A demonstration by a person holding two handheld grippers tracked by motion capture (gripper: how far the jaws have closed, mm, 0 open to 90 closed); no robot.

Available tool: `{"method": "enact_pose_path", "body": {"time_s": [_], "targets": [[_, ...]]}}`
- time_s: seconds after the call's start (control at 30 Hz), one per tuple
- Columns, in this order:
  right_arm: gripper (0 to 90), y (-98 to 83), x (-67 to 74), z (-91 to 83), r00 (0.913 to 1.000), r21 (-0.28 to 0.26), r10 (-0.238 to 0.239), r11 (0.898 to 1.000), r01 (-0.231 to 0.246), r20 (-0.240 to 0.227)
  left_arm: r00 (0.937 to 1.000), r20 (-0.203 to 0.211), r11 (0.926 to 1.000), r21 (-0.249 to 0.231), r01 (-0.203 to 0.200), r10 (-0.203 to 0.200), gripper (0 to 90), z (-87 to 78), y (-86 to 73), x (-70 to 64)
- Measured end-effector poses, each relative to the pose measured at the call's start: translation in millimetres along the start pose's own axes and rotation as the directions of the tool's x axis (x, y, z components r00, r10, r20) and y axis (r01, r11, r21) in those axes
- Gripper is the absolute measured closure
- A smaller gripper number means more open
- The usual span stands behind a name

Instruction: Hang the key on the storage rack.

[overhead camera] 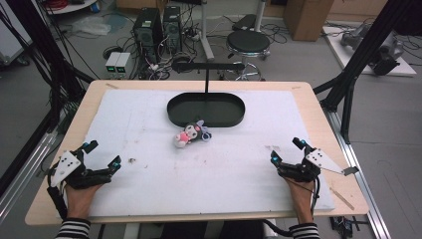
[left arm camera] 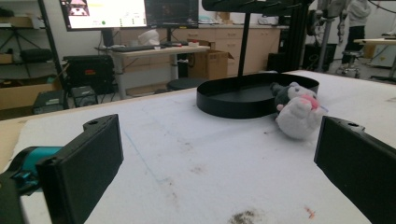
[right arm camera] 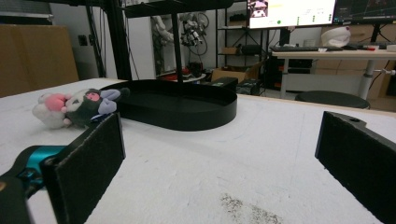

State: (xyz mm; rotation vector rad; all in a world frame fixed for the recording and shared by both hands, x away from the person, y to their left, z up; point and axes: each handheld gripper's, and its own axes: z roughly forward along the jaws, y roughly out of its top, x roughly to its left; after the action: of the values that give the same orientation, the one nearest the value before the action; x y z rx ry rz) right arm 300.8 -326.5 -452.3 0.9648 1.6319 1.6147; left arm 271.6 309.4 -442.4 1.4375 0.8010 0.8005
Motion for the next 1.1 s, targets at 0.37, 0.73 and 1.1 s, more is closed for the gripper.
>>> {"method": "enact_pose_path", "body": {"time_s": [0.37, 0.73, 1.1], "targets": [[0.5, -0.1, 0.1, -0.1, 1.0000, 0.003, -0.005, 1.000, 0.005, -0.001, 0.9952, 0.093, 0.9967, 0.072, -0.038, 0.032, 1.7, 31.8, 49.1, 0.8], [0.5, 0.0, 0.2, -0.2, 1.0000, 0.003, -0.005, 1.000, 0.005, -0.002, 0.9769, 0.196, 0.9780, 0.171, -0.119, 0.085, 1.7, 73.6, 90.0, -11.7], [0.5, -0.1, 0.1, -0.2, 1.0000, 0.003, -0.005, 1.000, 0.005, -0.001, 0.9483, 0.296, 0.9367, 0.286, -0.202, 0.115, 1.7, 113.9, 111.6, -29.4]]}}
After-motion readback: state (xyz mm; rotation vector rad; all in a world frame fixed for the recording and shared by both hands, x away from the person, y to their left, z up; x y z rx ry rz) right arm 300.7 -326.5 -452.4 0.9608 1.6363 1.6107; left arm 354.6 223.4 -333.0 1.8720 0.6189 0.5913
